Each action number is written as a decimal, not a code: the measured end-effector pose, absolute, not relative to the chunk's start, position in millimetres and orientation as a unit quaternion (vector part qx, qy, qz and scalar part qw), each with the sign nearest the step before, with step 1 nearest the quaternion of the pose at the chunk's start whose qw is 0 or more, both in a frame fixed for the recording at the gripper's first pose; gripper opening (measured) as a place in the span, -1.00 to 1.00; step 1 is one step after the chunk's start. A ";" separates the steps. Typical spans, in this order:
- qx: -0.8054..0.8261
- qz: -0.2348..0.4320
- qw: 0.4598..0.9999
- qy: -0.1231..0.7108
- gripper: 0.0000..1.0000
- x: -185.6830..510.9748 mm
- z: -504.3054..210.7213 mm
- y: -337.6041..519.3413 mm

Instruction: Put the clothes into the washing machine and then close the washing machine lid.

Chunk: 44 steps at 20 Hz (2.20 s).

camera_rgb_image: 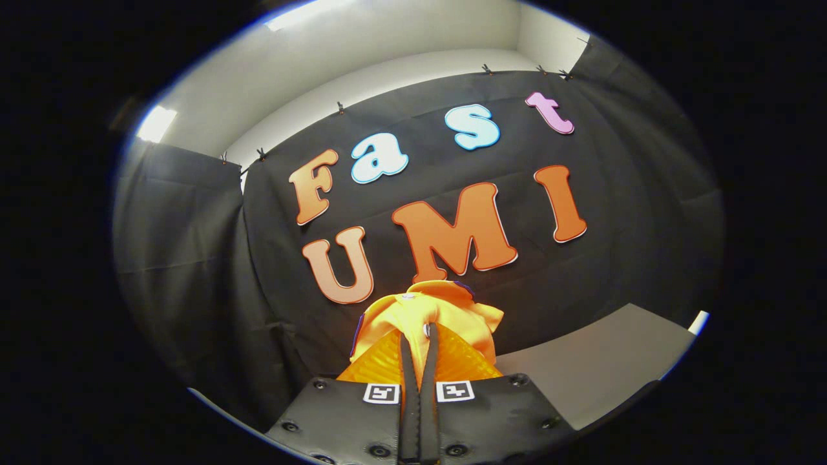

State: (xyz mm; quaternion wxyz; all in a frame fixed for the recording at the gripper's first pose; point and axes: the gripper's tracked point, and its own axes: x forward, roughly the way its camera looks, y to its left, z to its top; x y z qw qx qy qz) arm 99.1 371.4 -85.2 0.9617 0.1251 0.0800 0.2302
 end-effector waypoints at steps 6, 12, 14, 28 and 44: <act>0.119 0.250 0.955 0.104 -0.85 96.7 -118.8 473.3; 0.108 0.246 0.952 0.147 -0.85 100.7 -189.6 527.5; 0.100 0.241 0.952 0.162 -0.85 102.4 -216.8 537.5; 0.098 0.201 0.909 0.352 -0.85 86.6 -449.9 561.2; 0.052 0.135 0.826 0.544 -0.84 78.0 -649.7 569.5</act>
